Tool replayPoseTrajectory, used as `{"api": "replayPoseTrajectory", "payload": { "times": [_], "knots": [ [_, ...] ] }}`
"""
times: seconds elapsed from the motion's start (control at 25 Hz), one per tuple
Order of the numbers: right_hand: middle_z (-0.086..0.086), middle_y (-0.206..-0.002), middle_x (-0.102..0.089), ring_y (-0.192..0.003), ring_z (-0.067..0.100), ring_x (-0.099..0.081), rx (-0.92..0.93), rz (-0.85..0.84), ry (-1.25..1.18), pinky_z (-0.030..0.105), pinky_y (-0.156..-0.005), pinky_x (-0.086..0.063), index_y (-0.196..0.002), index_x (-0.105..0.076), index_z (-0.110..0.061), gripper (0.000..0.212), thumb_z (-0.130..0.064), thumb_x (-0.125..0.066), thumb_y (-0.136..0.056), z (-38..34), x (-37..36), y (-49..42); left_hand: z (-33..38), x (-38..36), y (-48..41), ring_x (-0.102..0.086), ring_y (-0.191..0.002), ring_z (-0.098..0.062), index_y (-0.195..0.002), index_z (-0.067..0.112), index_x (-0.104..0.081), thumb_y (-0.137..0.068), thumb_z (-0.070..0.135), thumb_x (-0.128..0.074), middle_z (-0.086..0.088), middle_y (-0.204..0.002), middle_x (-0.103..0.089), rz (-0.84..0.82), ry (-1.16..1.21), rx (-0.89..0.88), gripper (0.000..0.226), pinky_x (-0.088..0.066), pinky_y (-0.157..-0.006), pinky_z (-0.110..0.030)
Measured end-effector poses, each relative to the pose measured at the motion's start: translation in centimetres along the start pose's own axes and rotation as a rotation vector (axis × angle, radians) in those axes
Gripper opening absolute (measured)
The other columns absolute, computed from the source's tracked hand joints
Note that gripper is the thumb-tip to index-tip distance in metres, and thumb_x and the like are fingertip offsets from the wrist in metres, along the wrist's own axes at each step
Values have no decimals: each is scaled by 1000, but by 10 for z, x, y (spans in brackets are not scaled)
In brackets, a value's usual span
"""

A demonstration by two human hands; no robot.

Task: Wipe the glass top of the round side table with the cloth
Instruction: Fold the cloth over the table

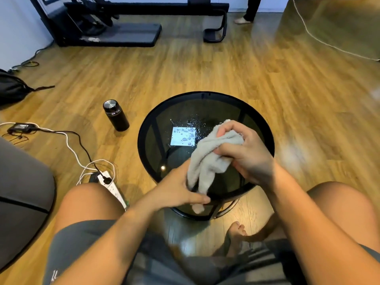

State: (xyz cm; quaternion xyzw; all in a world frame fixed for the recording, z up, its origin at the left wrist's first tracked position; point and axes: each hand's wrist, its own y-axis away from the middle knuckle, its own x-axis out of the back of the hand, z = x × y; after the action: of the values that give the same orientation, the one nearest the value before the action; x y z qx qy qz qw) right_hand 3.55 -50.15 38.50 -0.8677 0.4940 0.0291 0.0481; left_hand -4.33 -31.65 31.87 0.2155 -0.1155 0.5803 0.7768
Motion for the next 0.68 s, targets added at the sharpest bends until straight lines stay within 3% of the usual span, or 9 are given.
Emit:
{"api": "replayPoseTrajectory", "payload": {
  "times": [0.12,0.2,0.28,0.36,0.48,0.56,0.64,0.68],
  "knots": [
    [3,-80,-60,-70,15,-60,-12,54,-231,25,-59,-49,-77,-61,-16,28,10,-61,-69,-8,-4,-10,10,-36,-15,-71,-98,-12,-109,15,-70,-82,16,-79,0,-102,-76,180,363,133,29,-56,-94,-36],
    [6,-82,-61,-69,15,-62,0,176,-361,25,-58,-51,-83,-59,-14,26,10,-60,-71,-11,9,-10,11,-41,-19,-72,-103,-22,-111,13,-69,-87,8,-72,-12,-106,-76,231,601,226,24,-56,-95,-38],
    [8,-86,-61,-72,15,-64,-6,331,-467,24,-59,-54,-86,-57,-13,26,12,-58,-80,-7,29,-4,12,-34,-17,-71,-101,-29,-116,10,-63,-88,-1,-67,-20,-110,-72,238,693,193,30,-59,-86,-37],
    [8,-85,-63,-74,15,-65,-63,480,-503,24,-61,-57,-86,-59,-15,26,11,-56,-85,3,55,4,11,-19,-13,-72,-93,-26,-116,11,-56,-88,-2,-67,-17,-112,-69,288,581,118,32,-59,-75,-31],
    [6,-79,-63,-68,15,-65,-197,568,-379,23,-56,-56,-80,-62,-16,28,9,-53,-85,20,79,16,0,9,-7,-65,-87,-14,-109,22,-54,-85,10,-73,3,-104,-64,369,8,-97,32,-55,-73,-29],
    [6,-81,-62,-64,14,-64,-339,539,-210,21,-51,-54,-78,-63,-17,27,6,-53,-85,32,83,23,-11,18,-9,-59,-91,-10,-109,26,-54,-84,10,-70,7,-104,-60,306,-276,-157,34,-51,-75,-29],
    [7,-87,-60,-73,18,-63,-328,593,-69,25,-56,-53,-75,-64,-21,26,2,-55,-82,41,81,24,-19,11,-13,-61,-84,-11,-107,24,-56,-87,14,-66,3,-97,-65,248,-272,-8,24,-52,-72,-35],
    [6,-89,-59,-79,20,-60,-253,656,-1,30,-60,-50,-73,-64,-25,26,-1,-58,-78,39,74,22,-17,1,-14,-65,-81,-17,-105,20,-58,-89,17,-63,-2,-93,-69,267,-111,120,17,-55,-72,-41]
  ]
}}
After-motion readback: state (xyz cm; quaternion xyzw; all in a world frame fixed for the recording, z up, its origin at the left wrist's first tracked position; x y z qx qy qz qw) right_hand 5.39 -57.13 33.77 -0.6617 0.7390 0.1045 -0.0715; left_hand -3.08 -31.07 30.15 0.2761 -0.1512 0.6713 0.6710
